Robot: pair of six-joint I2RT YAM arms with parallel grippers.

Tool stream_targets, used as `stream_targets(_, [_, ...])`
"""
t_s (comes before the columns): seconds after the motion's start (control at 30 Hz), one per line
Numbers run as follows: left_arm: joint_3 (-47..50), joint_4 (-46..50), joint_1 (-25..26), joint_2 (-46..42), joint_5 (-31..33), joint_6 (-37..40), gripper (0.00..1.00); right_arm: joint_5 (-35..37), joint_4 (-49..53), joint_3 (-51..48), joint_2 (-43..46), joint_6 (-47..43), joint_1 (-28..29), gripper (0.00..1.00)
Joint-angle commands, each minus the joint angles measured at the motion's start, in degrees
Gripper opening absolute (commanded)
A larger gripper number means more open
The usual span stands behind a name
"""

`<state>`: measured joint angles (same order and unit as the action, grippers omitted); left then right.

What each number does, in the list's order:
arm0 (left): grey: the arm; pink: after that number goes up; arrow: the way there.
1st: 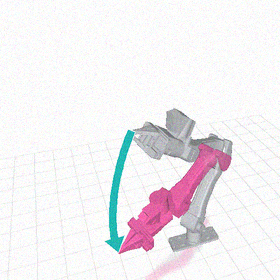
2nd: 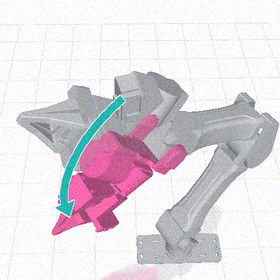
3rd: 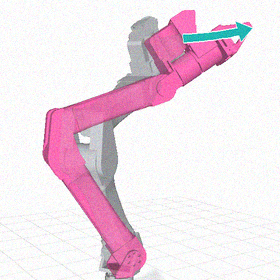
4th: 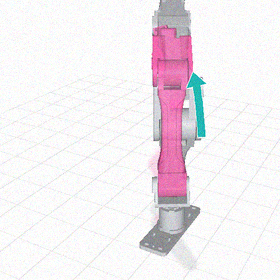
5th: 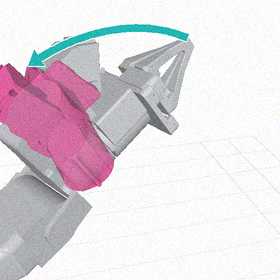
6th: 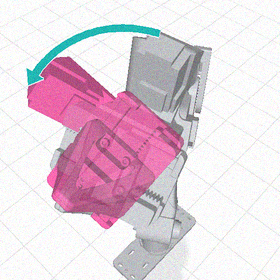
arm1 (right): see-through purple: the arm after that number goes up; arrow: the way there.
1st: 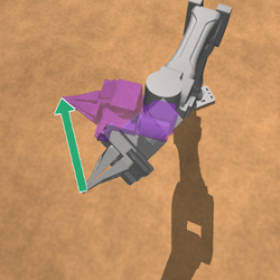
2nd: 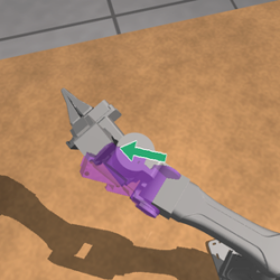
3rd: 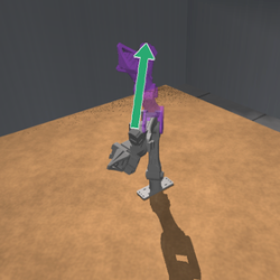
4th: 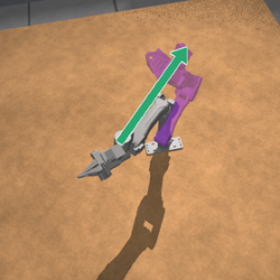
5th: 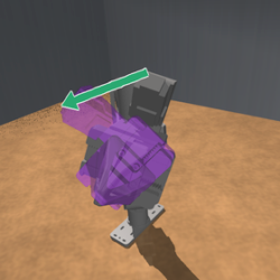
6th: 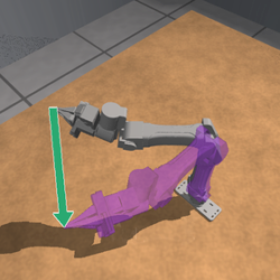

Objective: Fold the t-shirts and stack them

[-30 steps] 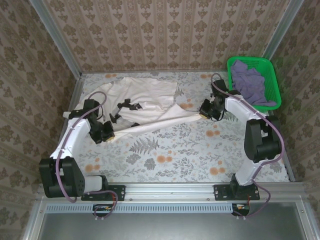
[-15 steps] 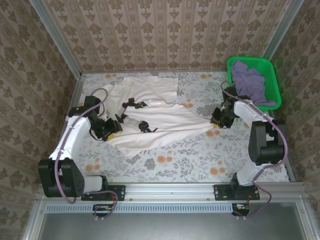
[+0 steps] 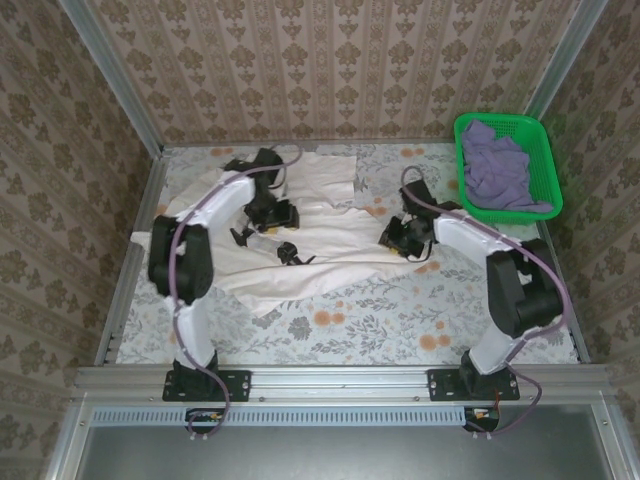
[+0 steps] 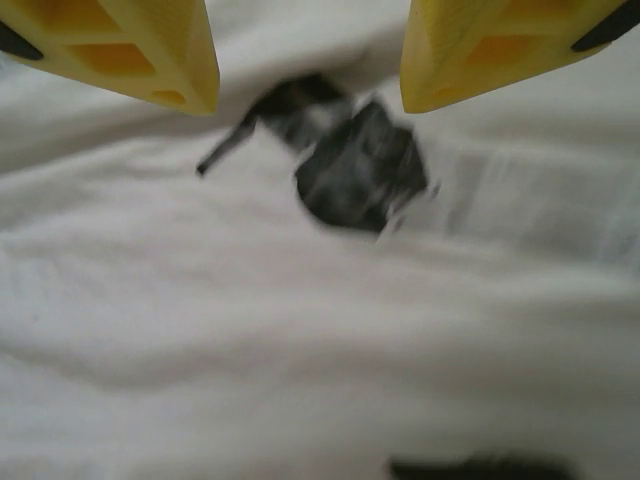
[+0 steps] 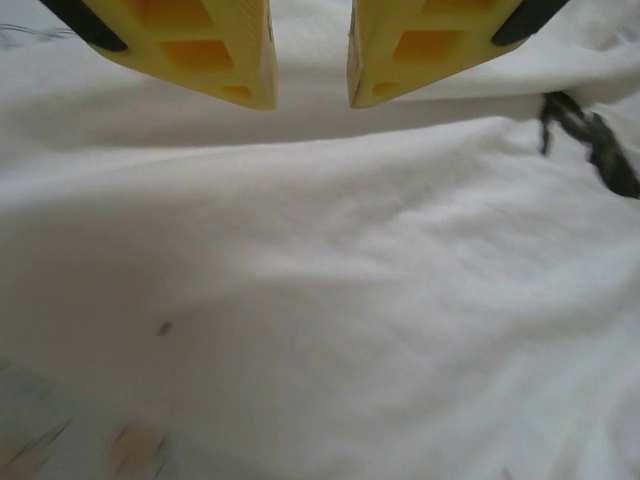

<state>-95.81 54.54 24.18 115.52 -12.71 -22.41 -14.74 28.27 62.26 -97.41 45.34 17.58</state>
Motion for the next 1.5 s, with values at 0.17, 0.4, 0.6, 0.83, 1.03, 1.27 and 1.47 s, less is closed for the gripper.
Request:
stream_targets(0.17, [-17.2, 0.2, 0.8, 17.4, 11.4, 1.1, 0.52, 8.4, 6.5, 8.2, -12.9, 2.0, 2.5, 0.24])
stream_targets(0.4, [-19.1, -2.3, -6.0, 21.1, 14.5, -8.1, 0.52, 15.8, 11.7, 18.5, -20.8, -0.2, -0.8, 0.24])
stream_targets(0.6, [-20.1, -4.2, -10.4, 22.2, 11.5, -11.5, 0.52, 15.8, 16.4, 36.1, -32.5, -3.6, -4.3, 0.24])
stream_targets(0.83, [-21.7, -5.6, -11.5, 22.5, 7.9, -16.7, 0.54, 14.2, 27.4, 67.6, -48.5, -5.4, -6.1, 0.3])
stream_targets(1.03, [-22.8, -5.0, -13.0, 15.5, 9.2, -13.4, 0.69, 12.1, 38.2, 91.7, -53.4, -9.3, -6.1, 0.5])
stream_targets(1.27, [-4.5, -9.3, -9.5, -4.1, 6.6, -4.3, 0.7, 11.3, 43.1, 84.2, -39.4, -17.6, -7.4, 0.61])
stream_targets(1.47, [10.3, -7.8, 4.0, -15.7, -0.4, 8.5, 0.66, 5.4, 25.6, 43.3, -11.4, -13.1, -15.2, 0.67])
